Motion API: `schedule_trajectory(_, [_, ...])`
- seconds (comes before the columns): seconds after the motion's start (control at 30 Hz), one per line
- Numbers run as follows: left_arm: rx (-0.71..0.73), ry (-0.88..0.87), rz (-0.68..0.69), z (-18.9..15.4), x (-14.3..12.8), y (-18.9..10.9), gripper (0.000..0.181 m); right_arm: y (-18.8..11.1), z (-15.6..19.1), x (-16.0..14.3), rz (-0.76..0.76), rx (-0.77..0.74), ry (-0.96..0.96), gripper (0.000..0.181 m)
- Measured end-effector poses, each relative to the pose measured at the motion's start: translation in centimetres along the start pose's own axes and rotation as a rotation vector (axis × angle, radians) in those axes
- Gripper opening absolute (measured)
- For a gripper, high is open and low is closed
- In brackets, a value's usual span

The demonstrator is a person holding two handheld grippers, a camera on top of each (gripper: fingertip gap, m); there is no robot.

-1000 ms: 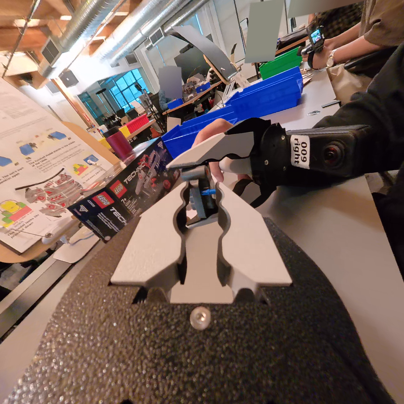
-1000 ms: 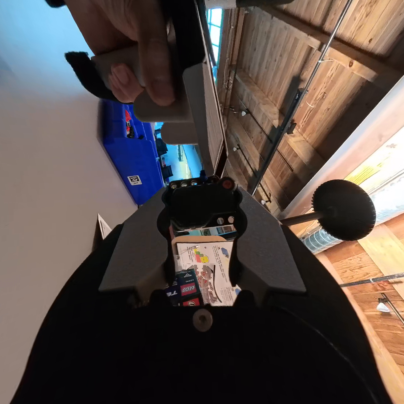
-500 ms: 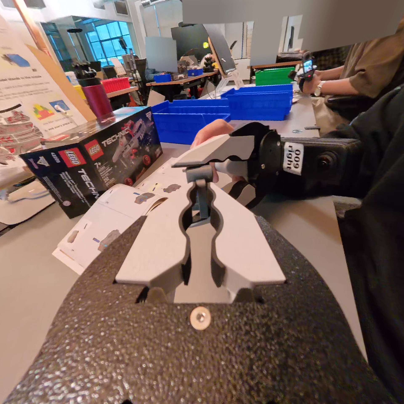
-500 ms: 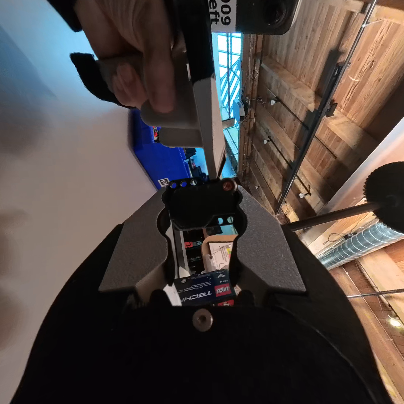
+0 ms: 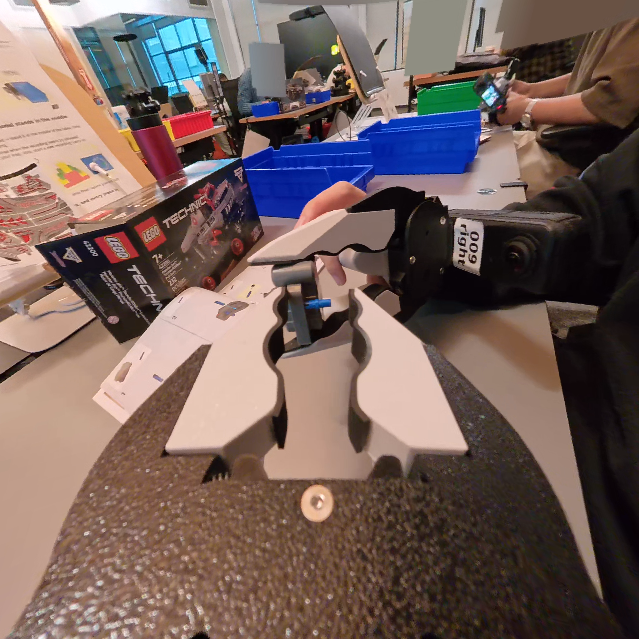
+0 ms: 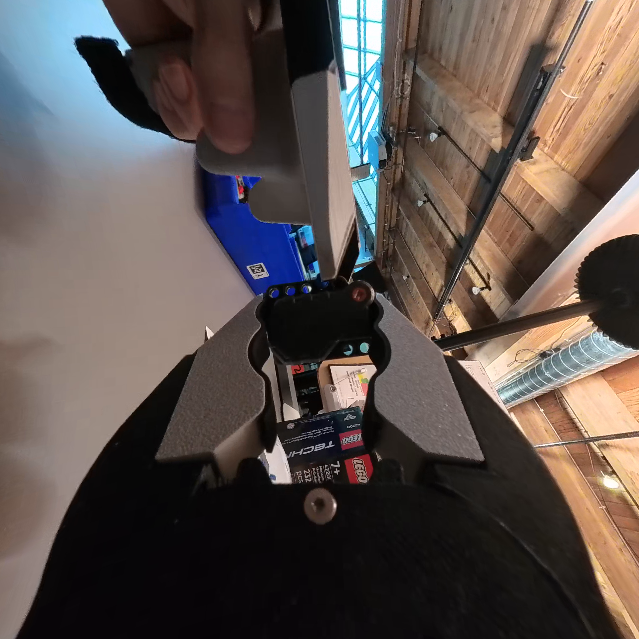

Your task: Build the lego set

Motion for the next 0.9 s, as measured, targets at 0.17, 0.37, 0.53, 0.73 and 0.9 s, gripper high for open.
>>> schedule_trajectory(0.17, [0.018, -0.013, -0.023, 0.3, 0.0, -0.1, 0.021, 0.1, 0.0, 0.2, 0.001, -0.005, 0.012, 0.056])
schedule_trajectory(0.37, [-0.040, 0.019, -0.019, -0.6, -0.1, 0.1, 0.049, 0.0, -0.1, -0.1, 0.007, -0.012, 0.036, 0.056])
schedule_trajectory(0.53, [0.026, 0.012, -0.031, 0.3, -0.1, -0.2, 0.022, 0.1, 0.0, 0.3, 0.000, -0.011, 0.034, 0.055])
schedule_trajectory(0.73, [0.029, 0.014, -0.031, 0.4, -0.2, -0.1, 0.022, 0.1, 0.0, 0.2, 0.009, -0.016, 0.029, 0.056])
schedule_trajectory(0.9, [0.030, -0.026, -0.064, 0.6, -0.4, 0.2, 0.021, 0.1, 0.1, -0.1, 0.021, -0.017, 0.037, 0.056])
Point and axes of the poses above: each gripper's, where its closed fingertips meet, y out along the fingers, x out of its top, z = x × y across the jaws, the point moved 3 cm from there along -y, back along the fingers, and after that the axes turned 6 degrees about -z, right-handed, at the moved point
